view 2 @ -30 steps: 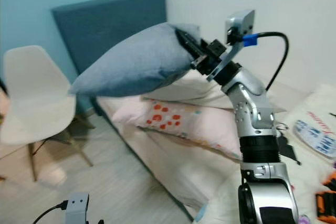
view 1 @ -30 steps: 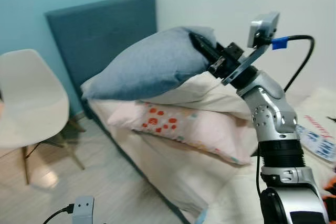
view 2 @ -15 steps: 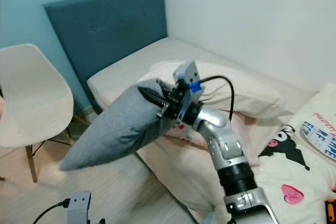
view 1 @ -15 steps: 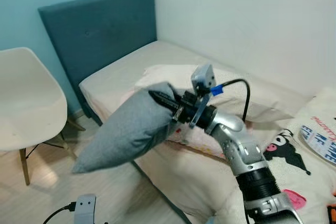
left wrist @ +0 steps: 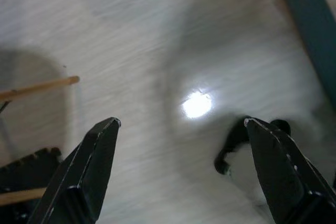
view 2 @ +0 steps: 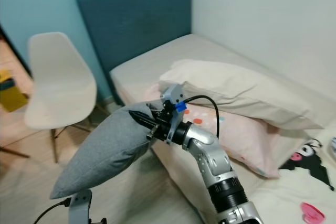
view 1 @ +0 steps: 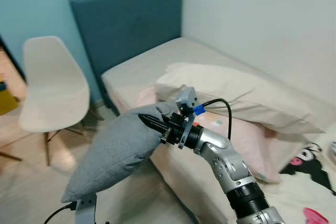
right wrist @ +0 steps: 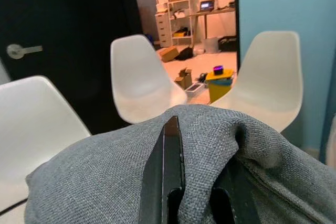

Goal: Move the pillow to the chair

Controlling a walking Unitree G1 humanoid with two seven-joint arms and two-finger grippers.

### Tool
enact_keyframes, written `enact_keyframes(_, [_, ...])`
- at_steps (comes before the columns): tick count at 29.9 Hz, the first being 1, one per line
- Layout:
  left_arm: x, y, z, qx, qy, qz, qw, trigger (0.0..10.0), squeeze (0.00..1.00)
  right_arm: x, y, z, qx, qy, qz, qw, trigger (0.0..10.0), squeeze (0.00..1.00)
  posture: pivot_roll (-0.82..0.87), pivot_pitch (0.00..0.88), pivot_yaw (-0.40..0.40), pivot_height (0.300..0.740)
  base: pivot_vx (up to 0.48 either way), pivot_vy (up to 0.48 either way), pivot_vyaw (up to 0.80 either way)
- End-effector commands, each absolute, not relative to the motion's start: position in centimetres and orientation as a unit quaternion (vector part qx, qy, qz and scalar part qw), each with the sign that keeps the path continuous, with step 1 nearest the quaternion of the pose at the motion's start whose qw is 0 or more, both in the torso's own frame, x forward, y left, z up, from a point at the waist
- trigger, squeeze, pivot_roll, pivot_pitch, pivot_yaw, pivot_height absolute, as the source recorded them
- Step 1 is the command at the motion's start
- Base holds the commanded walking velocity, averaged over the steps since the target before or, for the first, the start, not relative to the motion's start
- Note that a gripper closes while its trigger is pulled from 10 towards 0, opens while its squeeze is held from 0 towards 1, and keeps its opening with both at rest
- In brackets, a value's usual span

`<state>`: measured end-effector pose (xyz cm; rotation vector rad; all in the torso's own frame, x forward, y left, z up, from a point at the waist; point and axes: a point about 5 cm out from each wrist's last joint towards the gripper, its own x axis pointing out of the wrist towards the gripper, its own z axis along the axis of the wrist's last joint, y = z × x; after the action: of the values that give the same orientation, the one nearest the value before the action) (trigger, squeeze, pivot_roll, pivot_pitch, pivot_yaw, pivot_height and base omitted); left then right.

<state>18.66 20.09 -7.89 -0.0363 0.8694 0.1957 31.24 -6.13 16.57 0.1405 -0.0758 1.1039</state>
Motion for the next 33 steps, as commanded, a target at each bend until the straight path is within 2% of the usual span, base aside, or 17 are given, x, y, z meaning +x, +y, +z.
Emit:
enact_keyframes(1, [18.0,20.4,-8.2,-0.012,0.429,0.094,0.898,10.0,0.00,31.3,-5.9,17.8,0.063,-0.072,0.527,0.844,0.0,0.00,0.04,0.000,0.027,0.719,0.000,0.000,0.64])
enact_keyframes(15, [18.4,19.7,-8.0,-0.027,0.415,0.066,0.907,10.0,0.00,31.2,-5.9,16.7,0.066,-0.056,0.523,0.848,0.0,0.00,0.04,0.000,0.025,0.719,0.000,0.000,0.64])
enact_keyframes(19, [18.4,19.6,-8.0,-0.026,0.414,0.064,0.908,10.0,0.00,31.5,-6.0,16.2,0.059,-0.044,0.508,0.858,0.0,0.00,0.04,0.000,0.025,0.719,0.277,0.000,0.45])
enact_keyframes(20, [18.4,19.6,-8.0,-0.025,0.414,0.063,0.908,10.0,0.00,31.6,-6.1,16.0,0.056,-0.038,0.502,0.862,4.7,0.00,0.04,0.000,0.026,0.719,0.292,0.000,0.00])
enact_keyframes(21, [18.5,19.6,-8.0,-0.024,0.414,0.061,0.908,10.0,0.00,31.8,-6.2,15.6,0.052,-0.025,0.491,0.869,10.0,0.00,0.04,0.000,0.025,0.719,0.304,0.000,0.00])
enact_keyframes(33, [18.5,19.7,-8.0,-0.020,0.415,0.055,0.908,10.0,0.00,31.9,-6.6,15.0,0.052,-0.014,0.480,0.875,10.0,0.00,0.04,0.000,0.027,0.719,0.325,0.000,0.00])
